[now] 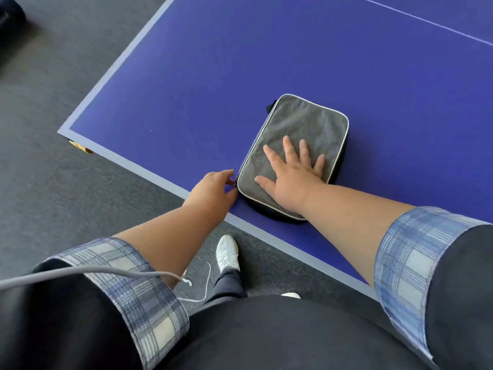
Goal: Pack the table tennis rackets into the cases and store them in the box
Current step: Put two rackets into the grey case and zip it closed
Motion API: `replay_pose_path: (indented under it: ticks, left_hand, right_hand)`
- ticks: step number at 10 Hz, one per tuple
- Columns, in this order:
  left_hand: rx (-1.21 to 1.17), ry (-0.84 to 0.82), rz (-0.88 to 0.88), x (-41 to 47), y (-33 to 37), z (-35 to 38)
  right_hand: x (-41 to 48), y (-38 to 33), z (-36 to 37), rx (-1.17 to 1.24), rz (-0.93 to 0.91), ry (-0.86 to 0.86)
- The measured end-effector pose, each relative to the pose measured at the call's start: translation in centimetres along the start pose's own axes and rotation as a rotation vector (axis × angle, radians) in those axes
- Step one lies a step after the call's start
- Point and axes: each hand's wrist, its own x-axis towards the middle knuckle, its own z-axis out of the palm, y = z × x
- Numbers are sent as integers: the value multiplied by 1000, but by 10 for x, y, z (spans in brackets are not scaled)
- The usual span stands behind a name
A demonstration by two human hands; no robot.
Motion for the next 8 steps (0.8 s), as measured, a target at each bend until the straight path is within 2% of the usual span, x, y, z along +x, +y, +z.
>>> replay_pose_path:
  ticks: [1, 3, 6, 8]
  left_hand:
    - [-21, -23, 53, 3, 9, -1]
    - [78, 0, -21, 13, 4, -8]
    - [195, -45, 9, 10, 4, -19]
    - [-86, -122, -43, 19, -4, -24]
  right_hand:
    - [1, 1, 2, 1, 1, 0]
    - [1, 0, 3, 7, 10, 5]
    - [-1, -1, 0, 24, 10, -6]
    - [-2, -1, 0, 26, 16, -5]
